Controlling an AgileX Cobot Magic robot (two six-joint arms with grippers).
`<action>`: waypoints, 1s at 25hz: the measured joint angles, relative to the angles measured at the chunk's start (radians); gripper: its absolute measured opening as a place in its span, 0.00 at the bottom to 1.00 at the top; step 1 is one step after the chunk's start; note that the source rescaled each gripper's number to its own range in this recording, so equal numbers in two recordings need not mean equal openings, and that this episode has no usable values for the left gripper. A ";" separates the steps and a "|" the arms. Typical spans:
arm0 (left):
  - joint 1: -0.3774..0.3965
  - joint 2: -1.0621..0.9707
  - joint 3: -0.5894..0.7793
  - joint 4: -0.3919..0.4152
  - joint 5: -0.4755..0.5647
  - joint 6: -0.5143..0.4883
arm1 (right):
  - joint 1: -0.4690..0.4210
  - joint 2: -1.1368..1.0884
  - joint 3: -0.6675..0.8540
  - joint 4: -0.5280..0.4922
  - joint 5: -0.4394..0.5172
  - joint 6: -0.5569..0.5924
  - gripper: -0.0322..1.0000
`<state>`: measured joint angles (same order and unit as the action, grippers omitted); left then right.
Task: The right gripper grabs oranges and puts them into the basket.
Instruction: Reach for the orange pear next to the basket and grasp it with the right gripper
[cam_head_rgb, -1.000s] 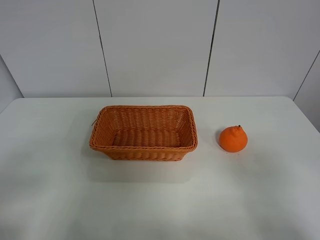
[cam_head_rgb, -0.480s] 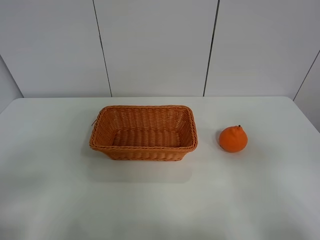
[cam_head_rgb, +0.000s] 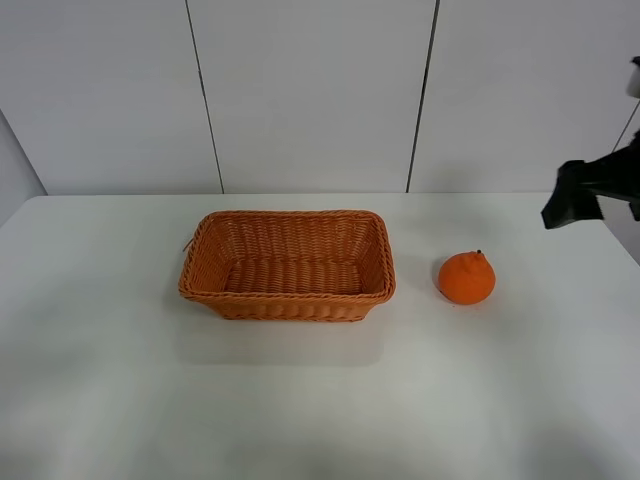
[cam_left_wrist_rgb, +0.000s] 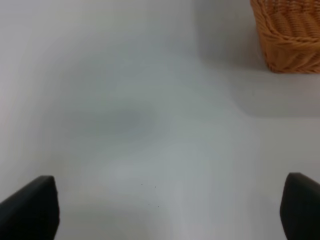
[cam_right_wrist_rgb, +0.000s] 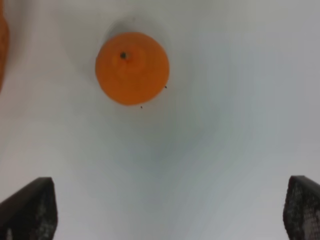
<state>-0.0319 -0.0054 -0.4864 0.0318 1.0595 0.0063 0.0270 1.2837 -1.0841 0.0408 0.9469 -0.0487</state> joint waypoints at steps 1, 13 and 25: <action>0.000 0.000 0.000 0.000 0.000 0.000 | 0.000 0.075 -0.047 0.005 0.005 -0.001 1.00; 0.000 0.000 0.000 0.000 0.000 0.000 | 0.065 0.633 -0.486 0.034 0.115 -0.004 1.00; 0.000 0.000 0.000 0.000 0.000 0.000 | 0.099 0.809 -0.493 0.011 0.086 0.019 1.00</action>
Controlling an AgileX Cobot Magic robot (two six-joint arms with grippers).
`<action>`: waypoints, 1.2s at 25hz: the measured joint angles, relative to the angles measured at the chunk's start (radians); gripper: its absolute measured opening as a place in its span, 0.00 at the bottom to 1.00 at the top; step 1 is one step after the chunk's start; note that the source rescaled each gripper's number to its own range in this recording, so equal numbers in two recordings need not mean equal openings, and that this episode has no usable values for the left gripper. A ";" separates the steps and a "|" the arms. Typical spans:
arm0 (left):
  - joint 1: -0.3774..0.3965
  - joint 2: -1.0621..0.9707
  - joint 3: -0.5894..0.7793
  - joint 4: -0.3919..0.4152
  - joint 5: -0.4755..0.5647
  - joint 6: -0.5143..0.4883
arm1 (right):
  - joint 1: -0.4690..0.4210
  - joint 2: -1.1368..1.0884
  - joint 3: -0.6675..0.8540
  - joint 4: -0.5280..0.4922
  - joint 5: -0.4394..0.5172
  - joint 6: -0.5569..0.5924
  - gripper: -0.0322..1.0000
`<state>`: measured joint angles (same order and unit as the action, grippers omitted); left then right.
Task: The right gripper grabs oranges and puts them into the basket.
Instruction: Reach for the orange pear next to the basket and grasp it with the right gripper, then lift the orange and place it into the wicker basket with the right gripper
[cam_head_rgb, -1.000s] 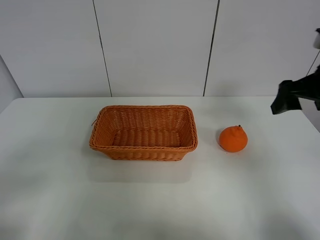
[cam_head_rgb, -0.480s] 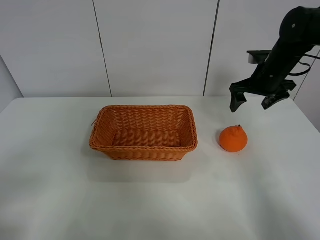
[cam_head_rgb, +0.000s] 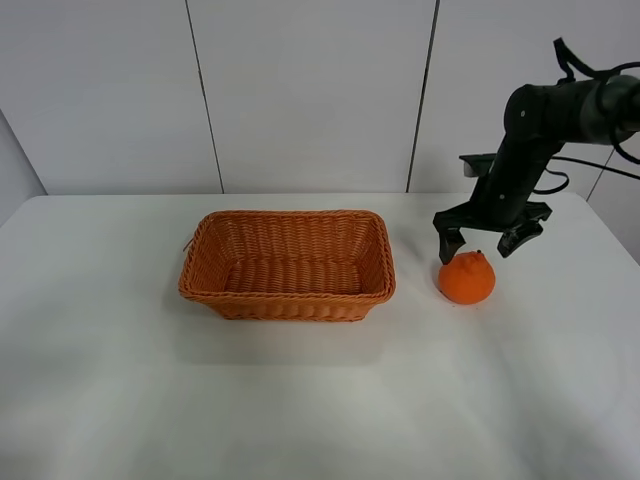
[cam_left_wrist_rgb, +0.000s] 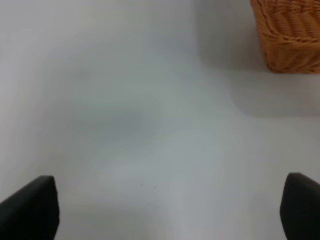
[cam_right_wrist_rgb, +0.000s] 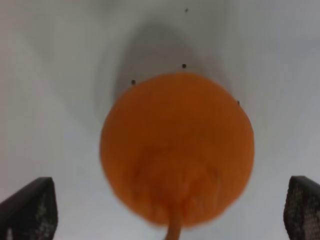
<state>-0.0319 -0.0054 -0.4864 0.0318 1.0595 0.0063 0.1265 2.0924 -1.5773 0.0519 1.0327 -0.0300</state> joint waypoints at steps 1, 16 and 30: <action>0.000 0.000 0.000 0.000 0.000 0.000 | 0.000 0.018 0.000 0.000 -0.007 0.000 1.00; 0.000 0.000 0.000 0.000 0.000 0.000 | 0.000 0.128 -0.020 -0.012 -0.052 0.014 0.18; 0.000 0.000 0.000 0.000 0.000 0.000 | 0.000 -0.001 -0.383 -0.026 0.173 0.014 0.04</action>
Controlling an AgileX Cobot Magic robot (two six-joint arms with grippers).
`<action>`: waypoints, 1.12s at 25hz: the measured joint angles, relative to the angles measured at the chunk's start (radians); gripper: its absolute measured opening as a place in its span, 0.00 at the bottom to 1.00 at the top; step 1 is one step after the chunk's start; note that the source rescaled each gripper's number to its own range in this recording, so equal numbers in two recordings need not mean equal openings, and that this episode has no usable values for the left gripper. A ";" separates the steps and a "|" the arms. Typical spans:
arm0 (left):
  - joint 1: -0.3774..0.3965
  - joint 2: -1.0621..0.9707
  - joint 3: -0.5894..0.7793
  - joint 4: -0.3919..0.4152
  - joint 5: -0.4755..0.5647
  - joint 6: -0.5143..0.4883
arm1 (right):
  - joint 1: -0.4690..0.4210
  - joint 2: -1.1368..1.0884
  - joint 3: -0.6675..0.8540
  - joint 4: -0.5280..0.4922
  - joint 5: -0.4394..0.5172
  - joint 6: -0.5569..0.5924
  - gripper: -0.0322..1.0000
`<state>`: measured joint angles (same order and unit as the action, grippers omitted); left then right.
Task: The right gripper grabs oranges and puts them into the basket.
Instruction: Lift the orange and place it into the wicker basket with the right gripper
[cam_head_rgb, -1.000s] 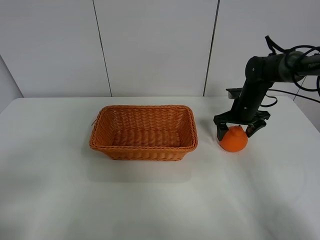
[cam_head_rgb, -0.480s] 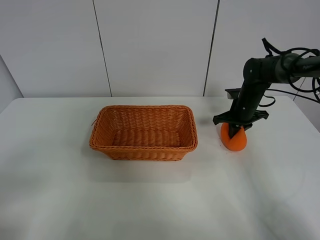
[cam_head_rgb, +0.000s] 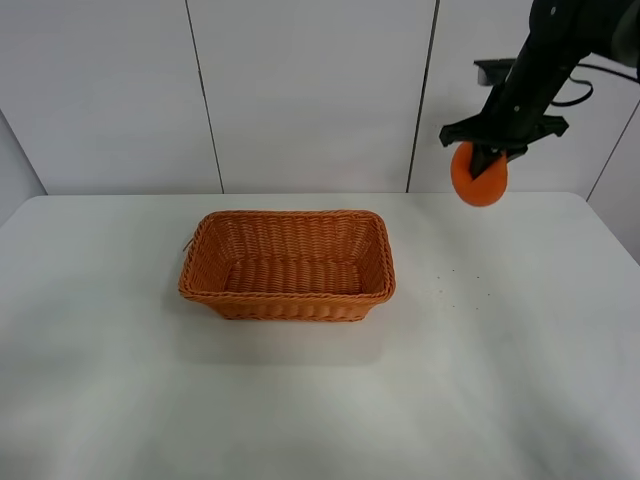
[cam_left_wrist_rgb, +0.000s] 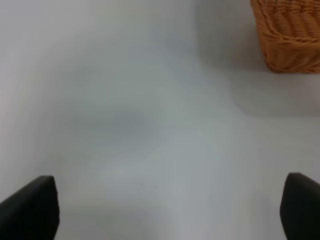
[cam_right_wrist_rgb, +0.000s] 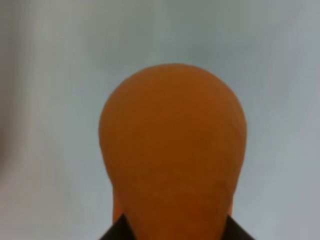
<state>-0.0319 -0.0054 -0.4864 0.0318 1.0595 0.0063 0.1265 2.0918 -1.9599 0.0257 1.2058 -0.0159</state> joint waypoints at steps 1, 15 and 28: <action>0.000 0.000 0.000 0.000 0.000 0.000 | 0.000 -0.002 -0.028 0.000 0.003 0.000 0.04; 0.000 0.000 0.000 0.000 0.000 0.000 | 0.307 -0.003 -0.100 -0.009 0.008 0.002 0.04; 0.000 0.000 0.000 0.000 0.000 0.000 | 0.506 0.245 -0.102 -0.015 -0.229 0.004 0.04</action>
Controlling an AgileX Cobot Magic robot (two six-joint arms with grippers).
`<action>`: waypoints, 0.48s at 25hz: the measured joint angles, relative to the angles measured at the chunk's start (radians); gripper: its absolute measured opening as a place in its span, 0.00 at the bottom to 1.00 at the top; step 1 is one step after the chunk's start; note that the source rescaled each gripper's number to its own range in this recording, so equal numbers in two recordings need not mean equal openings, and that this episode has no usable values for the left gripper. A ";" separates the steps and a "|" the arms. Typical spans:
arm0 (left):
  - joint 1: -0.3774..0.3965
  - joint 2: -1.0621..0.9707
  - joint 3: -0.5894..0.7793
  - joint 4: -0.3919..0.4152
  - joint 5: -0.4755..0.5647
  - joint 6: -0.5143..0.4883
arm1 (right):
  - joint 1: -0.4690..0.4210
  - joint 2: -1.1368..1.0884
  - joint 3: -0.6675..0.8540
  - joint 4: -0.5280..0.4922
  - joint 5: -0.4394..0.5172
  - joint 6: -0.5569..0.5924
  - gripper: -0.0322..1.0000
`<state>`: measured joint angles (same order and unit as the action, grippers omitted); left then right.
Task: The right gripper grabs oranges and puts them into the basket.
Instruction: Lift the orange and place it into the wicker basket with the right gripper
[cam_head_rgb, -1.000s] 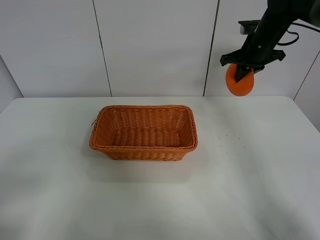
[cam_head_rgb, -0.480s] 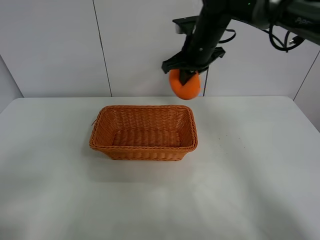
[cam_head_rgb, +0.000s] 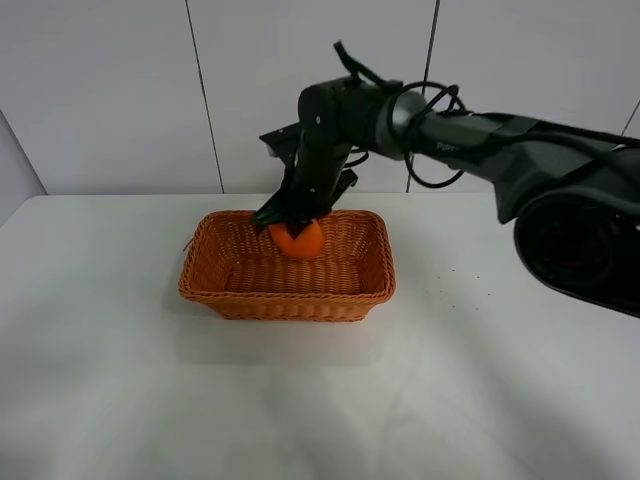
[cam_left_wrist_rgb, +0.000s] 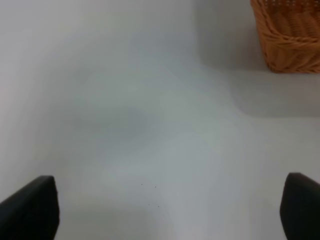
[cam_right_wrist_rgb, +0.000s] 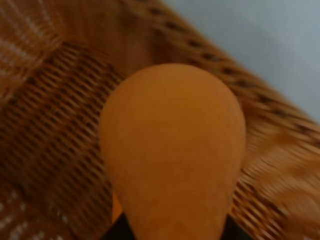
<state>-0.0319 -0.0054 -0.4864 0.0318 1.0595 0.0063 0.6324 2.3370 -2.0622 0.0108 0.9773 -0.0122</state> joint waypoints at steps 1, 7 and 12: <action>0.000 0.000 0.000 0.000 0.000 0.000 | 0.003 0.020 0.000 0.001 -0.008 0.001 0.04; 0.000 0.000 0.000 0.000 0.000 0.000 | 0.002 0.055 0.000 0.008 -0.008 0.003 0.66; 0.000 0.000 0.000 0.000 0.000 0.000 | 0.002 0.055 -0.042 0.015 0.068 0.001 0.98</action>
<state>-0.0319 -0.0054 -0.4864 0.0318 1.0595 0.0063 0.6348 2.3919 -2.1042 0.0258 1.0451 -0.0110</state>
